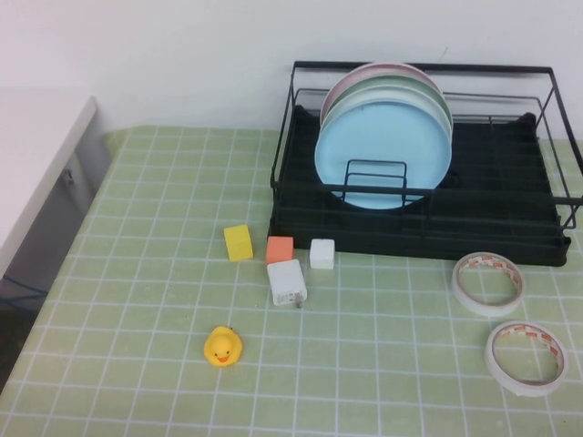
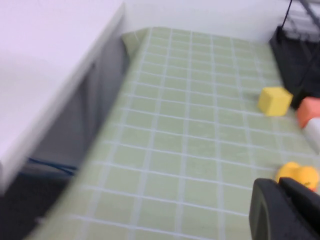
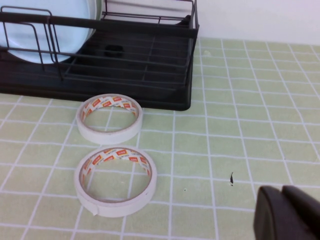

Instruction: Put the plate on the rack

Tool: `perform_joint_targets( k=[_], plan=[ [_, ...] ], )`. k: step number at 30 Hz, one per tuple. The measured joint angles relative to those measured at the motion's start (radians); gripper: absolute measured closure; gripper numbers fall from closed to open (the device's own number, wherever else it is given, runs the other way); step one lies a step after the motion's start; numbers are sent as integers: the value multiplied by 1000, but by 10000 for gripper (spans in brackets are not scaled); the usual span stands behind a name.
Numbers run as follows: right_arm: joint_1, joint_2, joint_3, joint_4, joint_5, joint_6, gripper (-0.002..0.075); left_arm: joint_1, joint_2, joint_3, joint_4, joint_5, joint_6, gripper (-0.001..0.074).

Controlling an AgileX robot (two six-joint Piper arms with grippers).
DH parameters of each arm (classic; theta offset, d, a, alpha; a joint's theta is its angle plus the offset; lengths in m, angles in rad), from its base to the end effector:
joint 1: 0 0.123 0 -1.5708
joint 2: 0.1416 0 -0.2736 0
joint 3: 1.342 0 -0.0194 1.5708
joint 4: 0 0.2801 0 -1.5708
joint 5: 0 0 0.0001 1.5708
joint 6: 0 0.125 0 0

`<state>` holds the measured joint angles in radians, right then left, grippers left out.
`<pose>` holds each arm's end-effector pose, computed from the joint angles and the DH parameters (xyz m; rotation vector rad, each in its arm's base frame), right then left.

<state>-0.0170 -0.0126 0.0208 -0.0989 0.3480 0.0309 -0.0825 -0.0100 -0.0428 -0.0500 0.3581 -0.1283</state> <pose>0.1267 -0.0064 0.1665 -0.0179 1.8389 -0.0864 0.1248 -0.0125 0.1901 -0.0704 1.7915 -0.2005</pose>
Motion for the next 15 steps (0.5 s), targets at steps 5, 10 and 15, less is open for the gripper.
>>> perform_joint_targets(
  k=[5, 10, 15],
  plan=[
    [0, 0, 0, 0, 0, 0, 715, 0, 0, 61, -48, -69, -173, 735],
    [0, 0, 0, 0, 0, 0, 715, -11, -2, 61, -48, -55, -288, 735],
    [0, 0, 0, 0, 0, 0, 715, -78, -2, 61, -23, -54, -185, 736]
  ],
)
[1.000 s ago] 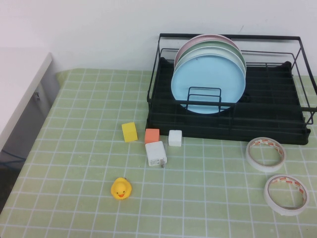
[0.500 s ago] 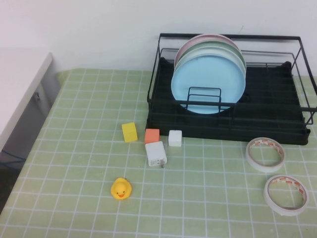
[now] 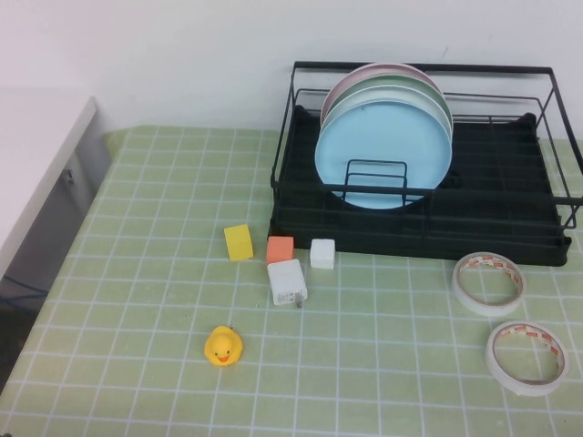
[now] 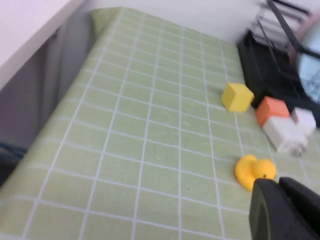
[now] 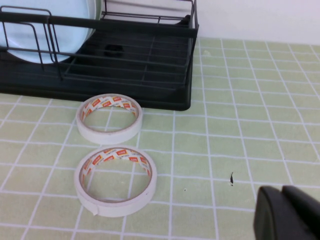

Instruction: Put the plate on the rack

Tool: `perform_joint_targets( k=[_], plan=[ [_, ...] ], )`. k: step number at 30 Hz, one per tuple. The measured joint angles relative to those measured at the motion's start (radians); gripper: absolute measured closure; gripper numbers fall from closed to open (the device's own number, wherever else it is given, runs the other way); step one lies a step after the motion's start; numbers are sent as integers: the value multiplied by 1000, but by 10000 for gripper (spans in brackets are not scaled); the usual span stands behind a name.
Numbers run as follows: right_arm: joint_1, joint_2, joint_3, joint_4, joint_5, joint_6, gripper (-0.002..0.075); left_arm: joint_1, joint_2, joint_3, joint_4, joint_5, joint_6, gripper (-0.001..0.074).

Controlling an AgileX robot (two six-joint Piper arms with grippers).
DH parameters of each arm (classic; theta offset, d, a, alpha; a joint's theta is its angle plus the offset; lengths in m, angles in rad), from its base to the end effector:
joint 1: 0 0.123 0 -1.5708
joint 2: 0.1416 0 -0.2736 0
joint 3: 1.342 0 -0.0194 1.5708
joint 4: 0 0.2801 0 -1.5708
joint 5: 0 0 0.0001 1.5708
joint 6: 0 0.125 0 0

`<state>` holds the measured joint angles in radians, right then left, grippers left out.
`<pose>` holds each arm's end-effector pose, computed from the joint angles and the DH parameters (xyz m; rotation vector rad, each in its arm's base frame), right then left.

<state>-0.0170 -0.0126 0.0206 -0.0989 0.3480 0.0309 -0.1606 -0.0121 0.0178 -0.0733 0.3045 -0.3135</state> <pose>0.1267 -0.0064 0.1666 -0.0178 1.8387 -0.0864 0.1261 -0.0232 0.1728 -0.1856 1.8020 -0.4082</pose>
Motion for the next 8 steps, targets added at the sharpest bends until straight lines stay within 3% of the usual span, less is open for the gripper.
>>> perform_joint_targets(
  k=[8],
  plan=[
    [0, 0, 0, 0, 0, 0, 715, -20, 0, 0, -4, 0, 131, 736]
  ],
)
